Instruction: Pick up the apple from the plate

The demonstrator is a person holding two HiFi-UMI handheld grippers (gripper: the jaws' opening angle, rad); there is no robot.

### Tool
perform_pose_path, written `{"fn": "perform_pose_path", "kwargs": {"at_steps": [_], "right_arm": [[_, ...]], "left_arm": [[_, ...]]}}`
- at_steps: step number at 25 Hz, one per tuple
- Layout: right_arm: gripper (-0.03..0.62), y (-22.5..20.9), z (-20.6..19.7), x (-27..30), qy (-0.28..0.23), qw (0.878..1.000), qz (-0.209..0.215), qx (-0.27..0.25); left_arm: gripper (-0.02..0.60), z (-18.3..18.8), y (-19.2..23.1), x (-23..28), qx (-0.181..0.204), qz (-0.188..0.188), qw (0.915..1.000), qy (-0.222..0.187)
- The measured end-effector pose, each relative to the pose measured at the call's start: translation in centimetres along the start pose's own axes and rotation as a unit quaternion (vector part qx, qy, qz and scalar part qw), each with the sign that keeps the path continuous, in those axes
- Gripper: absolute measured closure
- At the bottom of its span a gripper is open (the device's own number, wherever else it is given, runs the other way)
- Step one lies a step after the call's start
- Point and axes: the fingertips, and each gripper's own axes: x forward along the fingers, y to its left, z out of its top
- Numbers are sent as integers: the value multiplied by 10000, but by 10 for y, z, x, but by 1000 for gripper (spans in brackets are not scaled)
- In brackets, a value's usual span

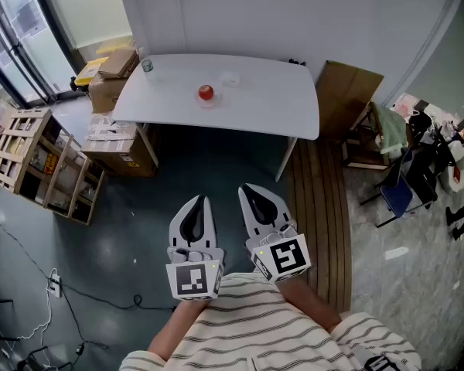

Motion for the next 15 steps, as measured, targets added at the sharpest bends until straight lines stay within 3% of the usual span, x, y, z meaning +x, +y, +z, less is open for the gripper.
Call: {"fn": "perform_pose_path", "kwargs": {"at_steps": [15], "right_arm": [[582, -49, 0, -34, -28, 9995, 324, -43]], "left_arm": [[578, -9, -64, 14, 66, 246, 9997, 8]]}}
